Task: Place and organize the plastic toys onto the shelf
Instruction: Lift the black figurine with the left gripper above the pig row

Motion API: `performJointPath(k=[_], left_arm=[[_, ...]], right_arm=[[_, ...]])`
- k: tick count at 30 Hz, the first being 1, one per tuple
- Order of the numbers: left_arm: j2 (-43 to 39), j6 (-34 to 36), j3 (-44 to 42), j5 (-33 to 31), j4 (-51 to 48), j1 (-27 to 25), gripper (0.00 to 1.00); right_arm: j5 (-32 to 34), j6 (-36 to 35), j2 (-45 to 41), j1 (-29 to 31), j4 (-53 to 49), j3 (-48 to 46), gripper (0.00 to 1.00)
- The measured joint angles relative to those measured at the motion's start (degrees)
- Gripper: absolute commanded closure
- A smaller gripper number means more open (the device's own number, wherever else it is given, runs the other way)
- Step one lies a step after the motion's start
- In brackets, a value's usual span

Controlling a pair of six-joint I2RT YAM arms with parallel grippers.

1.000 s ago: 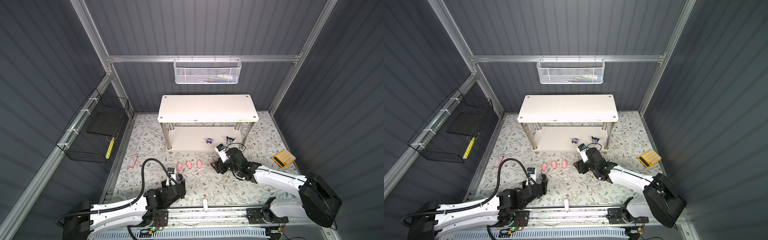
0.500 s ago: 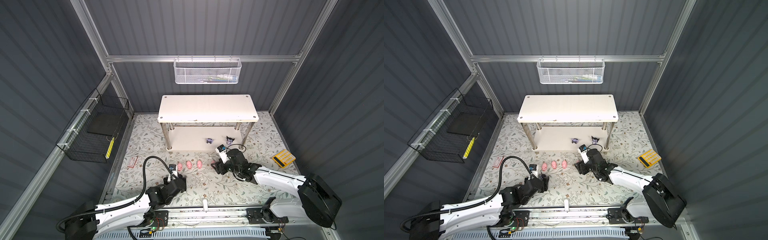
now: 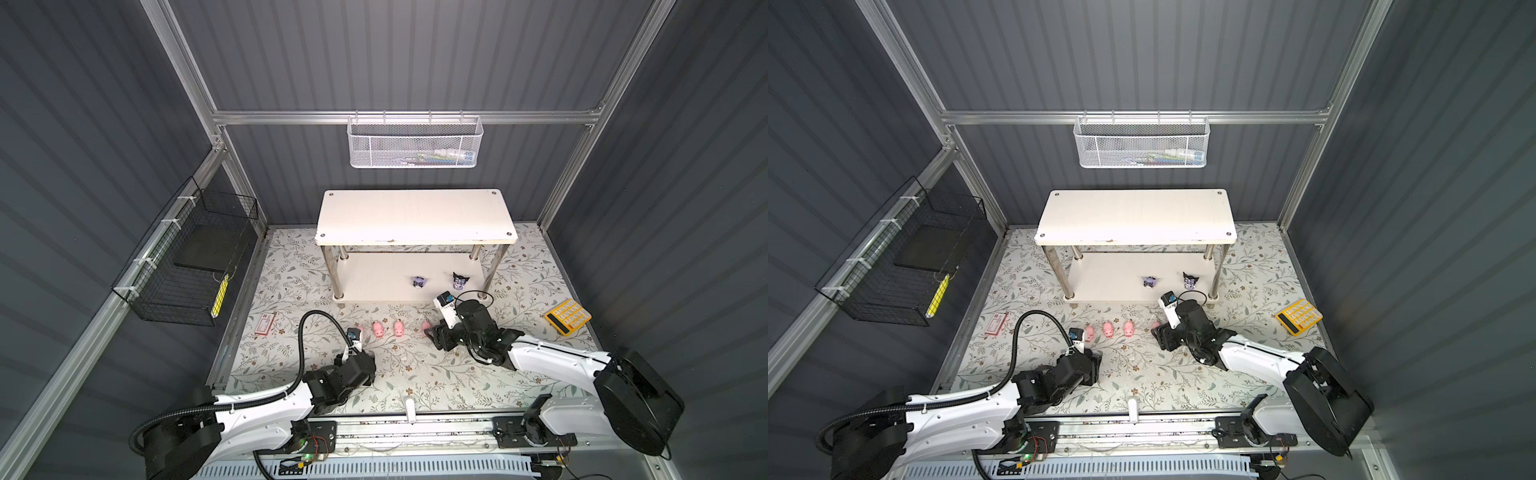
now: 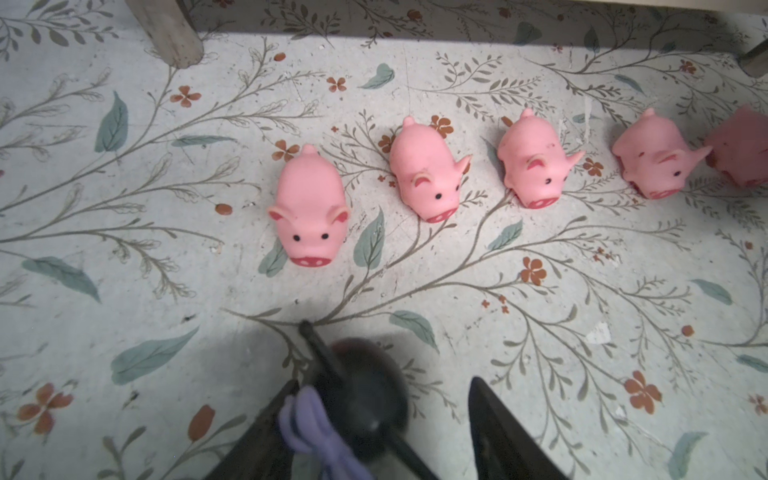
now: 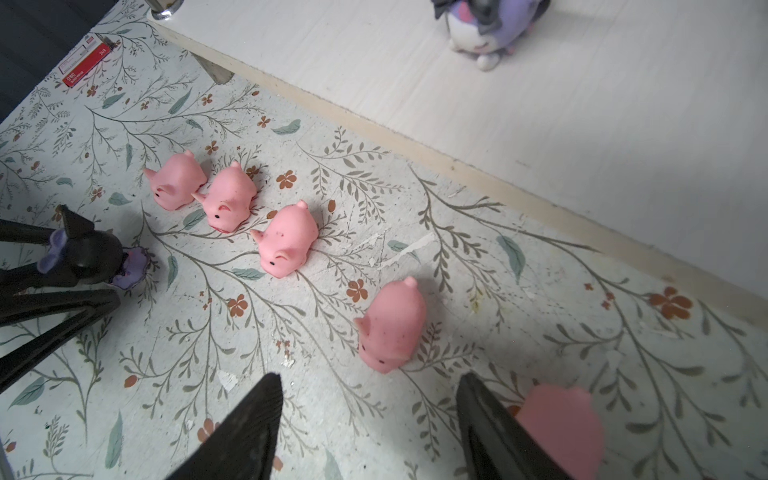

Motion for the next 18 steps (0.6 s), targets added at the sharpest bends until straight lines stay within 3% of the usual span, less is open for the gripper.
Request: performJointPath(k=[18], left_arm=[[1.79, 0.11, 0.22, 0.2, 1.73, 0.31, 0.63]], right_arm=[[-0.44, 0.02, 0.0, -0.5, 0.48, -0.44, 0.31]])
